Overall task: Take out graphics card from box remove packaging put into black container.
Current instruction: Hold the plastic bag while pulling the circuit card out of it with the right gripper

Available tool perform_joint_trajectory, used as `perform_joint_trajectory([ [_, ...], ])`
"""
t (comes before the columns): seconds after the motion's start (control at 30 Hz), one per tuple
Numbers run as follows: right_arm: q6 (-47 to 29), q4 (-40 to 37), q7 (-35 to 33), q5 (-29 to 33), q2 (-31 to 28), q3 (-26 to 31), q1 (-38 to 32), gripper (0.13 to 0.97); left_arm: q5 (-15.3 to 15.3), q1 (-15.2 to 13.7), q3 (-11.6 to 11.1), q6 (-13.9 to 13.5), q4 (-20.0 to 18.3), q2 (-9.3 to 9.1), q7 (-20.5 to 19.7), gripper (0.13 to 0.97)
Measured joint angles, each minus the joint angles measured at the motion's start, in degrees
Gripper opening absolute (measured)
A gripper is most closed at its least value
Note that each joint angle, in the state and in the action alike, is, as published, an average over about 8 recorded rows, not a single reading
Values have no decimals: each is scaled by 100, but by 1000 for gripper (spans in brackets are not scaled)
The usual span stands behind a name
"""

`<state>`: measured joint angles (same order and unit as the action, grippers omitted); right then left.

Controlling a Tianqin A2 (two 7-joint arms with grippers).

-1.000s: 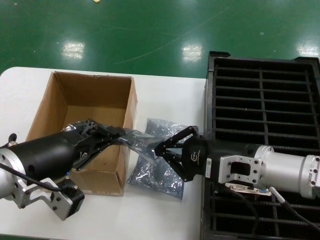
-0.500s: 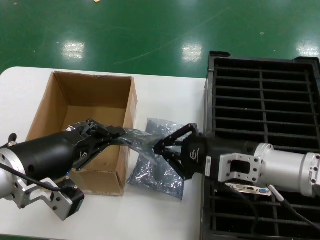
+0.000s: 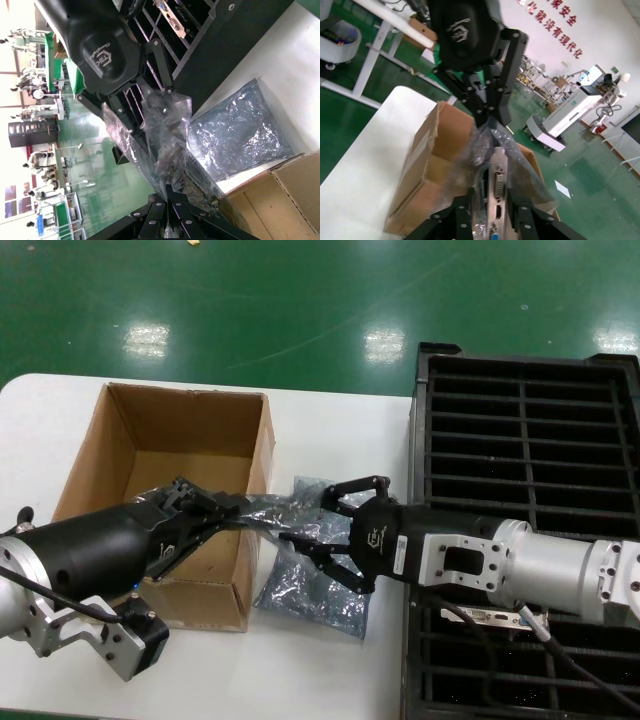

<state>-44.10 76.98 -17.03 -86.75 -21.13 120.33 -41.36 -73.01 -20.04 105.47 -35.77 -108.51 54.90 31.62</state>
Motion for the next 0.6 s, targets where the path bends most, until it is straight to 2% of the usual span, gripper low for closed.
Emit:
perform_joint_trajectory([
  [0.1,24,-92,59,-19,67,-14,-43,286,0,0,0,0,0,0,0,140],
  [0.23,45,-181,98,-45,130,-26,-72,286,0,0,0,0,0,0,0,140],
  [0.5,71,-295,170,-98,229,-44,-93,426,0,0,0,0,0,0,0,140],
  [0.6,71,-316,208,-113,246,-48,-99,415,0,0,0,0,0,0,0,140],
])
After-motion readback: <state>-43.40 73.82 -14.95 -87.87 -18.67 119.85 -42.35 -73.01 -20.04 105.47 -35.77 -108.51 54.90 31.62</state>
